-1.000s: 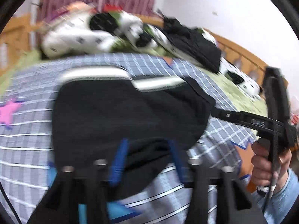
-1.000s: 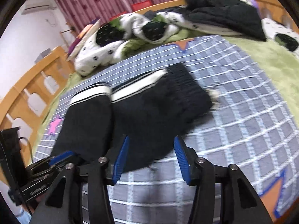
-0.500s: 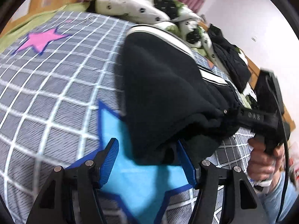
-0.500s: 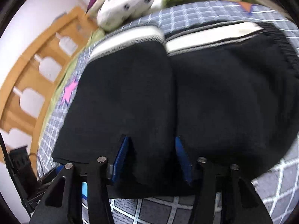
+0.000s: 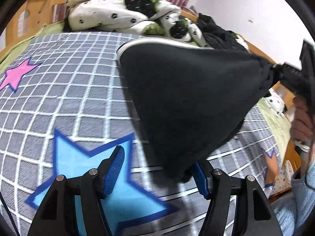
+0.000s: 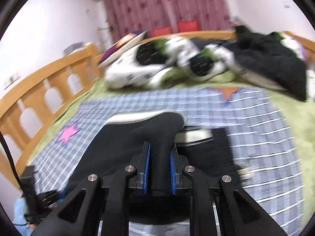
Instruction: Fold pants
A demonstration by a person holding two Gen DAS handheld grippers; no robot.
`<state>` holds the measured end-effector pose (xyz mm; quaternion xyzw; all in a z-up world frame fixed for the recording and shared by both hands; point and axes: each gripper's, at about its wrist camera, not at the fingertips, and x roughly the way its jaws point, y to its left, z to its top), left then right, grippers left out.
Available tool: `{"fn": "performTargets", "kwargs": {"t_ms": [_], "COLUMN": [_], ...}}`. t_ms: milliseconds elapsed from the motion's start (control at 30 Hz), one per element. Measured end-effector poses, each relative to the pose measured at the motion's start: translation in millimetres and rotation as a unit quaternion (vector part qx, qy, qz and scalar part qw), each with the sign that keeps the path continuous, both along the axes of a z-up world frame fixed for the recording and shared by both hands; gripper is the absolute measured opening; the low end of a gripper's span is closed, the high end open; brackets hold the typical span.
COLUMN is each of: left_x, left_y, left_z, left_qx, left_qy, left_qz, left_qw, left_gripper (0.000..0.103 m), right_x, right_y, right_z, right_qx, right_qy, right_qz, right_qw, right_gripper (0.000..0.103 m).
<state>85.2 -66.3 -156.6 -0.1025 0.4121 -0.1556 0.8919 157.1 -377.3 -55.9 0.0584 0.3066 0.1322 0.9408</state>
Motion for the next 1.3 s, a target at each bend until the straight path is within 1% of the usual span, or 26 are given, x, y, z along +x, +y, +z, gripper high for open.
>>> {"fn": "performTargets", "kwargs": {"t_ms": [67,100,133,167,200,233,267,333,400,433,467,500,567,633,700,767,800,833,867,900,933,1000,1100,1133,1200,1300], "left_x": [1,2,3,3,3,3,4,2,1,4,7,8,6,2,-5,-14,-16,-17,-14,-10,-3,15,50,69,97,134], "left_y": [-14,-22,-28,-35,-40,-42,-43,-42,-35,-31,-26,-23,-20,-19,-14,-4,1,5,11,16,19,17,7,2,-5,-13], "left_z": [1,0,-1,-2,-2,-3,-4,-2,-3,-8,-15,-16,-10,-6,0,11,17,22,31,37,42,48,48,44,34,13], "left_qx": [-0.007,-0.002,0.007,0.023,0.029,0.027,0.02,0.022,0.037,0.028,0.013,0.005,-0.008,-0.016,-0.019,-0.015,-0.009,-0.011,-0.024,-0.038,-0.043,-0.041,-0.034,-0.041,-0.056,-0.065], "left_qy": [0.0,0.0,-0.001,-0.008,-0.014,-0.013,-0.006,-0.013,-0.024,-0.013,0.006,0.012,0.017,0.033,0.039,0.028,0.018,0.011,0.0,-0.005,-0.006,-0.006,0.0,0.009,0.027,0.058], "left_qz": [-0.021,-0.03,-0.033,-0.029,-0.023,-0.02,-0.02,-0.008,-0.003,0.002,0.002,0.003,0.004,-0.002,-0.015,-0.018,-0.006,0.001,0.004,0.008,0.016,0.023,0.017,0.011,0.006,0.012], "left_qw": [0.9997,0.9996,0.9994,0.9993,0.9992,0.9994,0.9996,0.9996,0.999,0.9995,0.9999,0.9999,0.9998,0.9993,0.999,0.9993,0.9998,0.9999,0.9997,0.9992,0.9989,0.9989,0.9993,0.999,0.998,0.9961], "left_gripper": [0.063,0.063,0.063,0.062,0.058,0.049,0.04,0.018,0.016,0.016,0.016,0.016,0.018,0.021,0.021,0.032,0.042,0.049,0.051,0.056,0.058,0.058,0.058,0.058,0.058,0.058], "right_x": [3,6,11,20,26,31,32,27,21,17,17,21,24,22,18,12,10,8,7,9,13,29,54,68,82,110], "right_y": [-34,-47,-56,-66,-74,-76,-79,-82,-83,-83,-79,-74,-64,-52,-55,-61,-63,-66,-67,-70,-73,-80,-82,-79,-74,-70], "right_z": [-3,-13,-25,-47,-69,-84,-97,-97,-82,-79,-80,-88,-104,-98,-90,-81,-74,-68,-62,-55,-49,-40,-39,-43,-49,-71], "right_qx": [0.002,-0.007,-0.016,-0.023,-0.031,-0.038,-0.041,-0.034,-0.019,-0.012,-0.025,-0.05,-0.071,-0.118,-0.12,-0.116,-0.117,-0.117,-0.114,-0.109,-0.101,-0.076,-0.057,-0.058,-0.068,-0.067], "right_qy": [-0.004,0.007,0.029,0.067,0.097,0.115,0.118,0.105,0.092,0.082,0.082,0.103,0.124,0.102,0.105,0.104,0.098,0.088,0.078,0.071,0.066,0.071,0.087,0.1,0.11,0.136], "right_qz": [-0.039,-0.059,-0.072,-0.086,-0.097,-0.102,-0.101,-0.098,-0.094,-0.09,-0.084,-0.085,-0.099,-0.089,-0.081,-0.075,-0.069,-0.067,-0.068,-0.071,-0.075,-0.08,-0.072,-0.055,-0.049,-0.033], "right_qw": [0.999,0.998,0.997,0.994,0.99,0.987,0.987,0.989,0.991,0.993,0.993,0.99,0.985,0.984,0.984,0.985,0.986,0.987,0.988,0.989,0.99,0.991,0.992,0.992,0.99,0.988], "right_gripper": [0.017,0.017,0.017,0.017,0.018,0.018,0.018,0.019,0.019,0.018,0.018,0.018,0.017,0.018,0.024,0.034,0.038,0.048,0.056,0.058,0.058,0.059,0.059,0.059,0.059,0.059]}}
